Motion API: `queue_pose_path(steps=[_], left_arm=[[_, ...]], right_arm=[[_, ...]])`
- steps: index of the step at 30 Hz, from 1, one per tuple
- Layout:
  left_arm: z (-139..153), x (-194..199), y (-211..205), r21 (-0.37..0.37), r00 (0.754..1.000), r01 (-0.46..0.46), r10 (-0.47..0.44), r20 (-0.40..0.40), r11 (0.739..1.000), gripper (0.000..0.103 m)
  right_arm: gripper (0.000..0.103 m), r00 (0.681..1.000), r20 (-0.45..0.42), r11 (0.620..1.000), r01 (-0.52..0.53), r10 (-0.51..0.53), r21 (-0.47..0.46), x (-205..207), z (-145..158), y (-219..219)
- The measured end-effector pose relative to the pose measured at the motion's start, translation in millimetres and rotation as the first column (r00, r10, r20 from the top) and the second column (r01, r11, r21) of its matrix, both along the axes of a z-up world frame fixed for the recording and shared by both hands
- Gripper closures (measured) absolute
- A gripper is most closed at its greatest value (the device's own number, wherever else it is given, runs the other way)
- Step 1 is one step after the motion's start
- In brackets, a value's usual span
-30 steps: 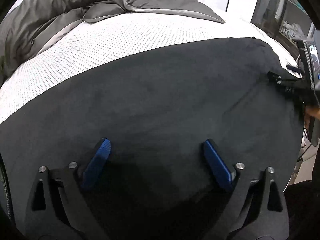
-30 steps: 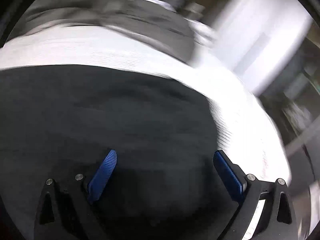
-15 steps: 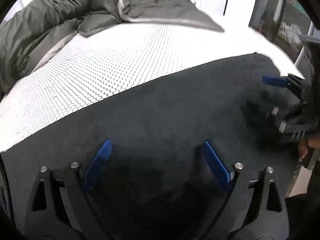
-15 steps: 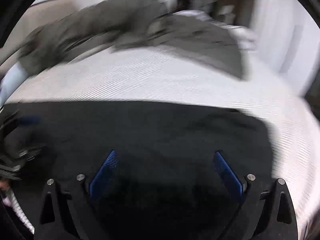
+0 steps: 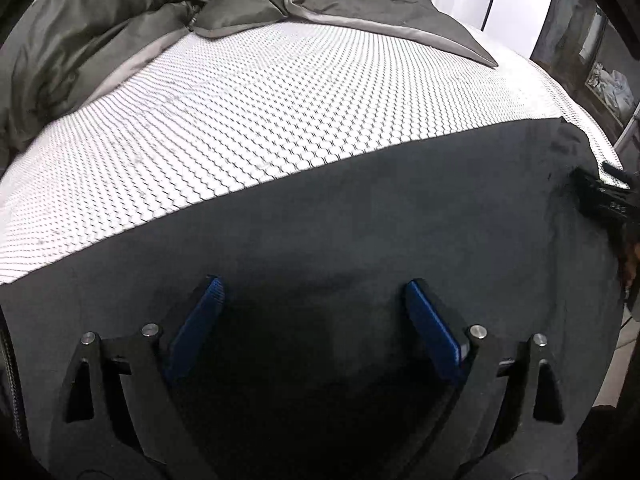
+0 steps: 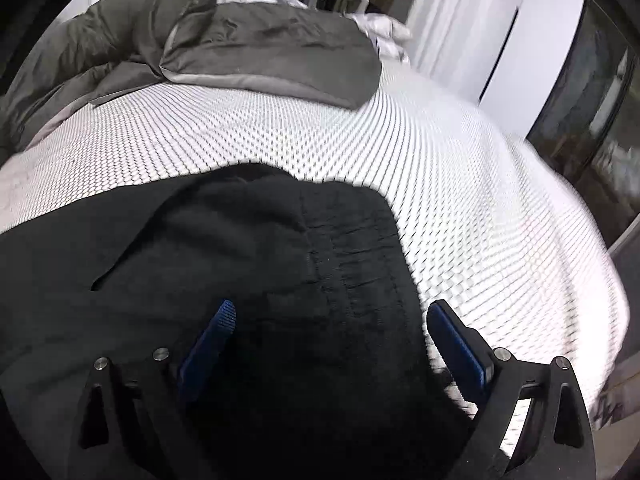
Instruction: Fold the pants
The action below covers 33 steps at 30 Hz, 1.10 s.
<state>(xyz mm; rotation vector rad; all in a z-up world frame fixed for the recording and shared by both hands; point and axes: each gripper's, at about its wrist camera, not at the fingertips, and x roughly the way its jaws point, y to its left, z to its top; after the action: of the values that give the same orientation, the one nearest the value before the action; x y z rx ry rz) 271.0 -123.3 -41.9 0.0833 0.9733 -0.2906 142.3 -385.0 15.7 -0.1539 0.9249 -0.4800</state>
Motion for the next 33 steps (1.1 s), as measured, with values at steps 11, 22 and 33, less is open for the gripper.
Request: queue_pose_path(steps=[11, 22, 33], left_arm=[[-2, 34, 23, -0.024, 0.995, -0.103, 0.103, 0.001, 0.994, 0.018], [-13, 44, 44, -0.048, 0.995, -0.1, 0.1, -0.005, 0.994, 0.018], [26, -22, 35, -0.15, 0.999, 0.015, -0.008, 0.048, 0.989, 0.018]], right_arm=[[0.006, 0.943, 0.024, 0.933, -0.331, 0.331, 0.143, 62, -1, 128], [0.027, 0.998, -0.051, 0.999, -0.035, 0.037, 0.038, 90, -34, 58], [0.017, 0.983, -0.011, 0.981, -0.182, 0.183, 0.061, 12, 3, 100]])
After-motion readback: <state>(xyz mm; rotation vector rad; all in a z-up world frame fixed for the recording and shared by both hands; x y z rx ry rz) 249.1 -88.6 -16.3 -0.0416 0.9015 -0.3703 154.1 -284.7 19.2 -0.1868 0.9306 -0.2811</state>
